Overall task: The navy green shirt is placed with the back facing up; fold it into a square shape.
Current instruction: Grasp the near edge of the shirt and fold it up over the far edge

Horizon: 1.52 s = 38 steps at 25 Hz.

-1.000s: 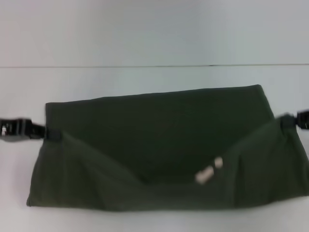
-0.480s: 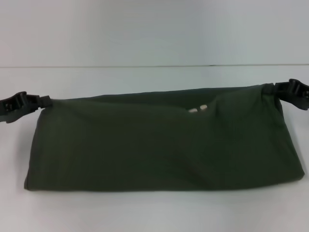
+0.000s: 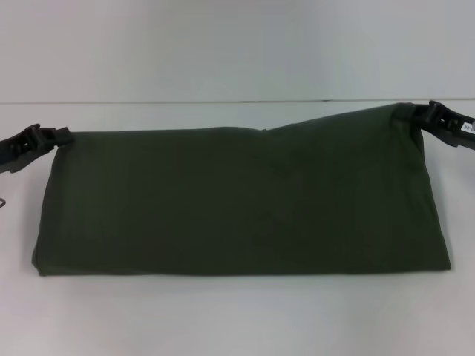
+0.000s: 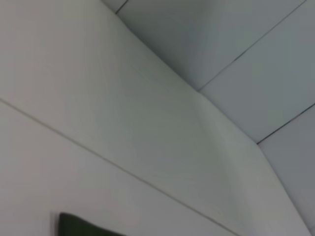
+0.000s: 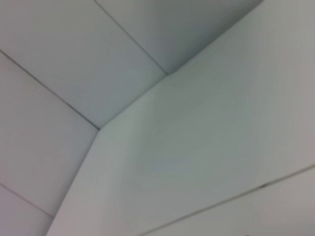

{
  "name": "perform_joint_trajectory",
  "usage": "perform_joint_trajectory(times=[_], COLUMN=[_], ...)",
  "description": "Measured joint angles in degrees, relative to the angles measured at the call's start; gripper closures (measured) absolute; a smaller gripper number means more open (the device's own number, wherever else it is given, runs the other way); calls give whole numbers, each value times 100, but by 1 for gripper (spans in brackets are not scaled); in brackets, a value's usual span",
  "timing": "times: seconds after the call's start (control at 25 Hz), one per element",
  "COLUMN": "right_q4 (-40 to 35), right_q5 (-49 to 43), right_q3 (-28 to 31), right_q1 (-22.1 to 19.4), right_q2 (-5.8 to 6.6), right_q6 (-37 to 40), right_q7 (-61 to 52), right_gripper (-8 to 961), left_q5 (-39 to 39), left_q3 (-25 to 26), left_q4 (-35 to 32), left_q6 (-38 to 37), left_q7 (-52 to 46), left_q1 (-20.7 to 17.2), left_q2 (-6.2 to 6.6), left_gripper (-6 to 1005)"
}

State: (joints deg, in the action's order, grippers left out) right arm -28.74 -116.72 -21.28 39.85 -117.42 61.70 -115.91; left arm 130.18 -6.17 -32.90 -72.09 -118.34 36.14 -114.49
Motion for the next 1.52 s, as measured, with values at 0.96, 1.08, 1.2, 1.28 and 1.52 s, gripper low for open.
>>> perform_joint_trajectory(times=[0.96,1.08,1.2,1.28,1.52], right_q4=[809,947,1084,1178,1448], right_q5=[1005,1245,1590,1821,2507], right_q3=[-16,-16,-17,-16,23], right_q1=[114,143,164,186,198], right_q2=[-235,-245,-252,-257,-265], right_q6=[-1564,-1722,-1845,-1894,-1934], right_q7=[1369,1712,2224,2594,3492], right_gripper=[911,911,911,912,830], left_q5=[-1162,-1321,-1456,-1538,-2041], left_q3=[-148,-148,-148,-147,-148], left_q4=[550,573,591,632,776], left_q6=[2253,2513,2725,2868,3003], left_q7=[1571,1792,1945,2048,2434], left_q1=[649,714,758,781,779], left_q2=[-532,-633,-710,-743,-827], left_gripper=[955,954,953,953,933])
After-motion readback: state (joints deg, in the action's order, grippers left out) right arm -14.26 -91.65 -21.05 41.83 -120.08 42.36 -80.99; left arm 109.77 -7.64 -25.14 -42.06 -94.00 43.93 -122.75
